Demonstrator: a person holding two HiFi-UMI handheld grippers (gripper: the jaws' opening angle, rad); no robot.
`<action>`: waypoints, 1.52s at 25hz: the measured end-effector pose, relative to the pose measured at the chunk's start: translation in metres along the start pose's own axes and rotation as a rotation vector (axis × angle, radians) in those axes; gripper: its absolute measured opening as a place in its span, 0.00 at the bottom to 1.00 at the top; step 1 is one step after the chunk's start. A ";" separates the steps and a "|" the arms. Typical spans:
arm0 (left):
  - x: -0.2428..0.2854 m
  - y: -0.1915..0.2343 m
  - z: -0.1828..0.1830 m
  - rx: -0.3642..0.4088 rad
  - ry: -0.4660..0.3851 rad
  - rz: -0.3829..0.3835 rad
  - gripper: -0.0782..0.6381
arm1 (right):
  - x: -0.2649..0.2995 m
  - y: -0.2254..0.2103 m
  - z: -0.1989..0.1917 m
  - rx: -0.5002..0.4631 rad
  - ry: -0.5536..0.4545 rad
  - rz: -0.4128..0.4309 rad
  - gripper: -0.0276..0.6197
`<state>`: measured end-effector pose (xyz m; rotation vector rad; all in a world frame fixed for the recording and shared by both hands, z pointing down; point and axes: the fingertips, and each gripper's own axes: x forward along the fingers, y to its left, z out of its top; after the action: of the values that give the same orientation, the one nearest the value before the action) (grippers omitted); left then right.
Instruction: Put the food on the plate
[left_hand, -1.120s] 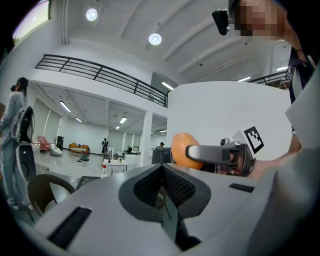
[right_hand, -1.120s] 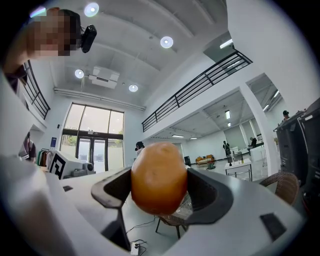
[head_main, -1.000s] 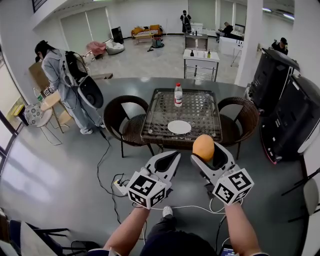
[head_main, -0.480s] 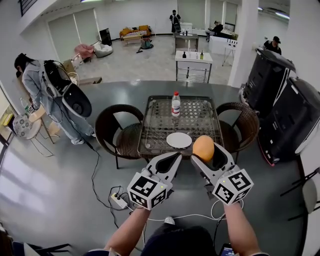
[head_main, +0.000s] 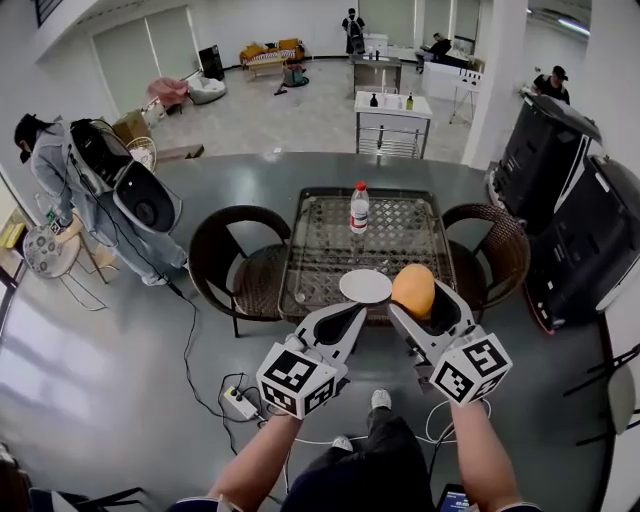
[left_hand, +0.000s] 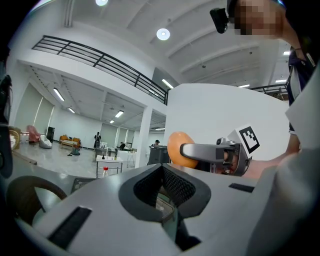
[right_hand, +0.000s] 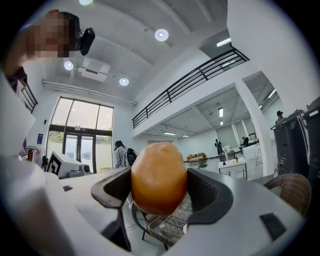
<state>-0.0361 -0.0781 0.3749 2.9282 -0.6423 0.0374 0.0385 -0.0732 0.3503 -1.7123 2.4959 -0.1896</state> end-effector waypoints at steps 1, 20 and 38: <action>0.004 0.004 0.001 0.000 0.001 0.003 0.12 | 0.005 -0.004 0.000 0.001 0.000 0.004 0.57; 0.121 0.084 0.013 0.004 0.029 0.119 0.12 | 0.111 -0.118 0.016 0.025 -0.004 0.143 0.57; 0.159 0.120 0.009 0.004 0.057 0.197 0.12 | 0.150 -0.157 0.003 0.044 0.039 0.218 0.57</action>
<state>0.0580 -0.2530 0.3905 2.8445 -0.9191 0.1425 0.1299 -0.2694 0.3701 -1.4193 2.6605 -0.2582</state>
